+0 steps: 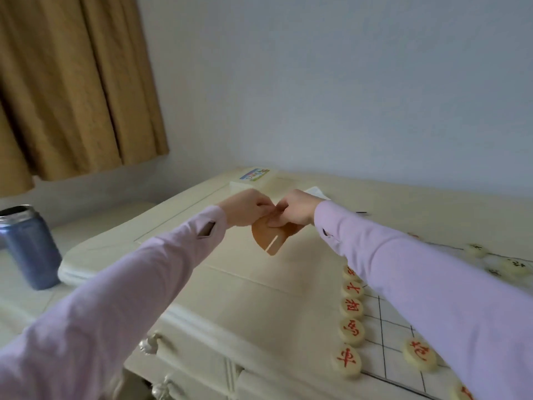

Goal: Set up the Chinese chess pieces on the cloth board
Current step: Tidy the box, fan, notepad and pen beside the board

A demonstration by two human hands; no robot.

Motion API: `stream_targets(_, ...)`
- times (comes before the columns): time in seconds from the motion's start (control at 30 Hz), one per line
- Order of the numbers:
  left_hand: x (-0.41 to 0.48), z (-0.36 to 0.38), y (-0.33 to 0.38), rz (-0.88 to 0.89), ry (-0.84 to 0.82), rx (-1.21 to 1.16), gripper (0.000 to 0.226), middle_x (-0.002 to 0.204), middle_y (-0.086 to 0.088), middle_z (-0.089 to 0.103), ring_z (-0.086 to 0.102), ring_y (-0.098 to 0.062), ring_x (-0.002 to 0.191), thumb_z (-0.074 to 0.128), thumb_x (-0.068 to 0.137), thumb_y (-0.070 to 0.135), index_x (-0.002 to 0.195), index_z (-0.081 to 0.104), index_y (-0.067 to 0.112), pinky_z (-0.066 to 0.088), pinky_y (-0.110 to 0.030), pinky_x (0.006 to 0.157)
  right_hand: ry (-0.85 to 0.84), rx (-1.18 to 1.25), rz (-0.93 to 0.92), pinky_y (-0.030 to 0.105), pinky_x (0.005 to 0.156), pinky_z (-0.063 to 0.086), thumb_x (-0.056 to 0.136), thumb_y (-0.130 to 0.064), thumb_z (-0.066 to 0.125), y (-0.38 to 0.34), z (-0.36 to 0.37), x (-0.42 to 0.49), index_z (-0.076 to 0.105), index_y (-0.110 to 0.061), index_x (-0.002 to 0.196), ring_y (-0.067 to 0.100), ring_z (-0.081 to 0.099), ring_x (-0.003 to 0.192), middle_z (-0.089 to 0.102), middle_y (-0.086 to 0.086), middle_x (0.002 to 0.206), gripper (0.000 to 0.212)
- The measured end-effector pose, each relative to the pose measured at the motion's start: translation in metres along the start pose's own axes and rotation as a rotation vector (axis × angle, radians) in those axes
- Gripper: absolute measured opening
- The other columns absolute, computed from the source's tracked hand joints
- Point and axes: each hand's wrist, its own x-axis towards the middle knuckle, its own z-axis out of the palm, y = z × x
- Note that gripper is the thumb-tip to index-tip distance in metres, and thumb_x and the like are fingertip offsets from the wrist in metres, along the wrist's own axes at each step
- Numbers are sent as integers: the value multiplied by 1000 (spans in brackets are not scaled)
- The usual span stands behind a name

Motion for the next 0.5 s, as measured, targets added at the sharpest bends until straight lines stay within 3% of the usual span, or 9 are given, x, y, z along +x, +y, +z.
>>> stream_targets(0.1,-35,-6,-11,-40,84,-35,23,96,-1,62,58,-19,85,42,96,23,100,64,16,45,-25,73,1,94,3,26,64,56,83,-14,70,-17,25,-18,62,-1,96,21,59,65,60,8,79,20)
stream_targets(0.2,-69,-6,-37,-101,187,-52,20,84,1,65,60,-13,70,41,93,11,91,60,16,48,-25,68,17,220,33,32,66,57,84,-13,68,-28,55,-31,57,0,91,26,60,69,57,9,72,19)
stream_targets(0.27,-95,-5,-58,-120,248,-33,24,82,5,65,59,-13,75,42,88,4,88,59,21,50,-28,72,5,286,42,31,66,57,88,-13,63,-35,75,-42,56,0,87,24,60,62,58,11,69,15)
stream_targets(0.37,-134,-4,-82,-111,349,-1,35,70,9,58,53,-17,75,42,77,-6,68,57,24,44,-26,67,-33,386,29,23,50,56,92,-11,57,-48,100,-57,54,0,81,21,59,58,53,10,72,15)
stream_targets(0.43,-151,-4,-91,-126,287,42,41,56,12,54,50,-15,63,41,69,-10,52,55,25,40,-21,59,-30,460,31,22,44,53,93,-9,55,-54,110,-61,52,-2,77,20,56,59,49,8,74,18)
stream_targets(0.5,-168,-2,-99,-154,77,130,42,53,9,60,55,-12,58,40,66,-8,50,60,24,48,-20,62,-30,521,37,22,40,51,93,-6,54,-60,121,-65,54,1,95,19,54,62,46,5,77,8)
